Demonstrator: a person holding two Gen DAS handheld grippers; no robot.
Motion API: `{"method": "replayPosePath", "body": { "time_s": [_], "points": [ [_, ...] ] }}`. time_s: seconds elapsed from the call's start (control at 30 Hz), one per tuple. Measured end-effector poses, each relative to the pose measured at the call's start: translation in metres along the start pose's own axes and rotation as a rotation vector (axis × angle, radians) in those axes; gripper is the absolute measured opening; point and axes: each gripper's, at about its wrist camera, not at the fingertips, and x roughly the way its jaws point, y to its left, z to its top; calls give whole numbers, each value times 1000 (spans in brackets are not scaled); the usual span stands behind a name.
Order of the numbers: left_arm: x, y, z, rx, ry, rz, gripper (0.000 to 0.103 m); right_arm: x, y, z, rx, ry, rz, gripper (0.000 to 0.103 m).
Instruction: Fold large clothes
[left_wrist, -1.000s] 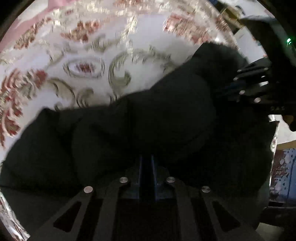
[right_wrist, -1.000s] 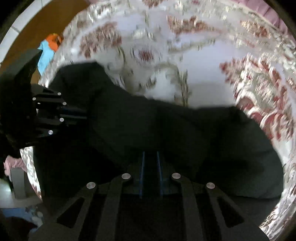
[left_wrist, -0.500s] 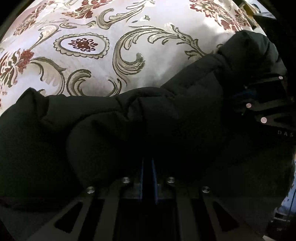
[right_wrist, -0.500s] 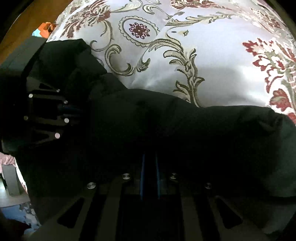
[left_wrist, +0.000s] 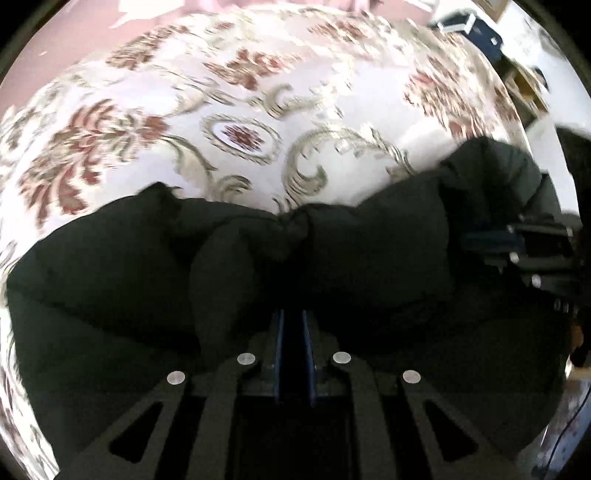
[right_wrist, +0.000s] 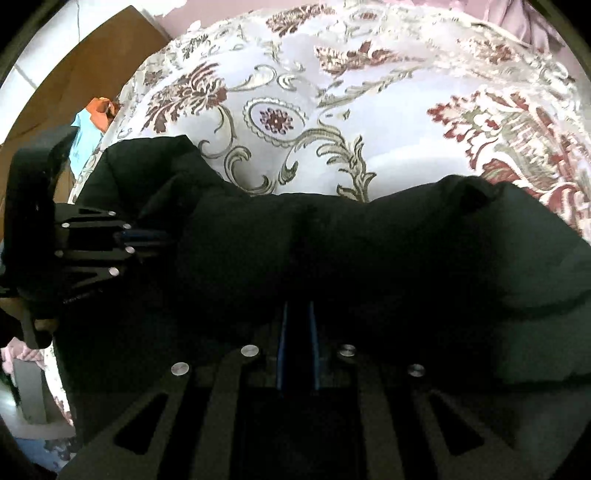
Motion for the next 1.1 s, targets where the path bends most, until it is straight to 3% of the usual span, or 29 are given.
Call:
{"method": "replayPosePath", "body": {
  "time_s": [0.1, 0.23, 0.3, 0.33, 0.37, 0.5, 0.67, 0.77, 1.1],
  "points": [
    [-14, 9, -4, -74, -25, 2, 13, -12, -6, -7, -22, -46, -31, 18],
    [-23, 21, -4, -132, -45, 11, 22, -34, -11, -16, -23, -95, -57, 41],
    [-29, 19, -4, -155, -75, 16, 42, -41, -8, -15, -26, -123, -73, 50],
    [-38, 20, -7, -178, -105, 18, 63, -46, -6, -16, -27, -136, -77, 53],
    [-37, 18, -5, -195, -130, 22, 74, -51, -5, -17, -27, -147, -83, 55],
    [-61, 22, -16, -257, -197, 53, 78, -64, 4, -20, -28, -194, -123, 64],
    [-85, 20, -30, -276, -250, 89, 95, -90, 10, -29, 9, -270, -165, 87],
    [-97, 15, -40, -260, -284, 114, 100, -103, 17, -37, 27, -322, -188, 100],
    [-146, 3, -79, -206, -442, 166, 103, -133, 42, -75, 139, -467, -265, 101]
  ]
}}
